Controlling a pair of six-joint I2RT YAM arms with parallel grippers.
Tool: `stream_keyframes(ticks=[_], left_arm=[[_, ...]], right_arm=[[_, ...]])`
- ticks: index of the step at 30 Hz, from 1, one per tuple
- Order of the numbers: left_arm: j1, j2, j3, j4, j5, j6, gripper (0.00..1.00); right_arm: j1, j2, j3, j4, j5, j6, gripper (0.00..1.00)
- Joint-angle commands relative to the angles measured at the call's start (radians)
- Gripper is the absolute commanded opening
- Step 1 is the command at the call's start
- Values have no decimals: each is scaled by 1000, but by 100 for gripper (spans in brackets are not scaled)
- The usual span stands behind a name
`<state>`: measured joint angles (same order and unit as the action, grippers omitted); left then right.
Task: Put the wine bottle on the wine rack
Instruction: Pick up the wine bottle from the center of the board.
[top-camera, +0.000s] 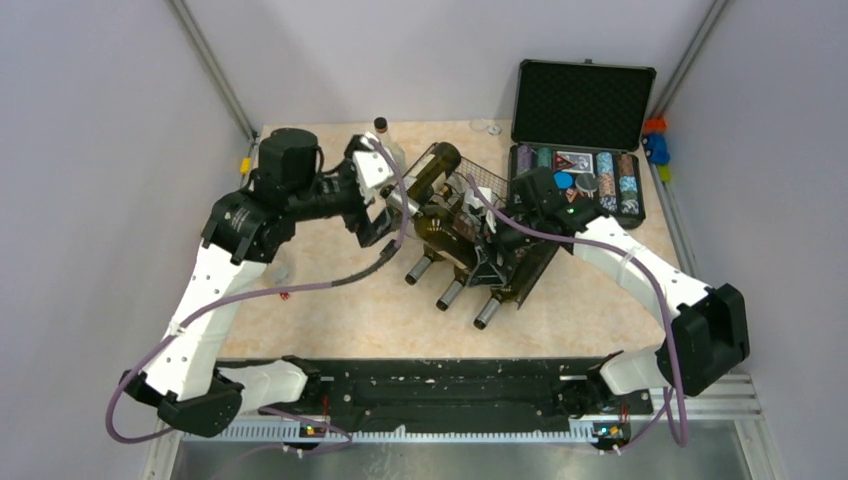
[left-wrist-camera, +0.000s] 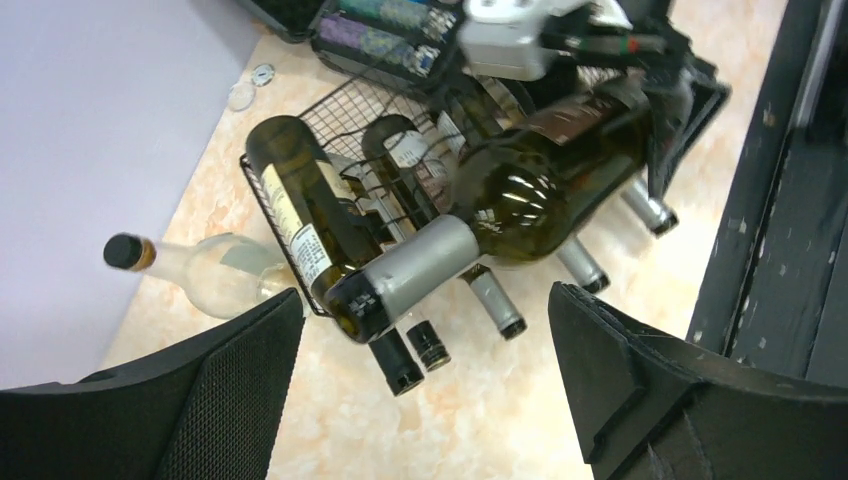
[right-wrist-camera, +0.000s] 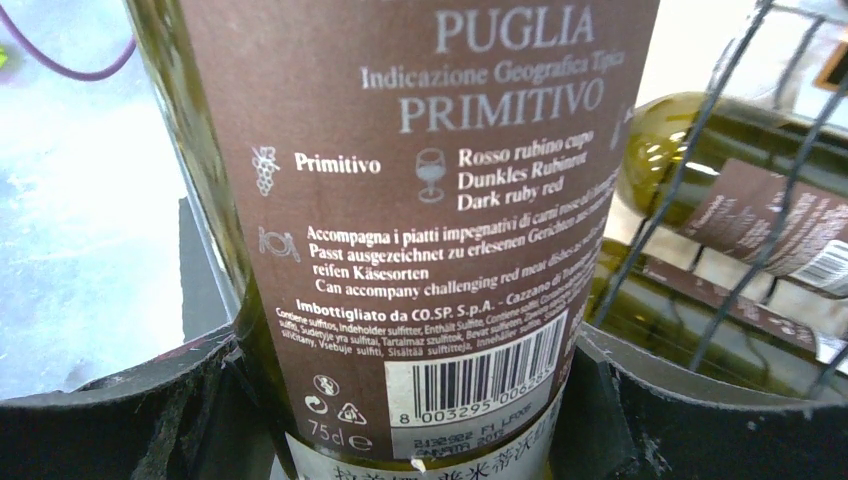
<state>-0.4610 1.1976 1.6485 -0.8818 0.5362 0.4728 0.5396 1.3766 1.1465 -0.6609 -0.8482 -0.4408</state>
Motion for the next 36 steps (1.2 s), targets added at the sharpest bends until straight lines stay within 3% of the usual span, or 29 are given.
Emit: stream_keyframes(ticks=[1, 8, 14, 20, 36], left_arm=[[-132, -26, 20, -153, -125, 290, 96], [-343, 22, 3, -262, -402, 488, 93], [-423, 68, -3, -342, -524, 650, 90], [-469, 109, -41, -349, -631, 732, 88], [-482, 172, -121, -267, -746, 805, 79]], right_arm=[[31, -2, 65, -1, -83, -52, 0], [60, 43, 76, -90, -99, -104, 0], [66, 55, 81, -105, -119, -108, 0], [71, 68, 91, -112, -132, -113, 0], [87, 66, 93, -134, -138, -133, 0]])
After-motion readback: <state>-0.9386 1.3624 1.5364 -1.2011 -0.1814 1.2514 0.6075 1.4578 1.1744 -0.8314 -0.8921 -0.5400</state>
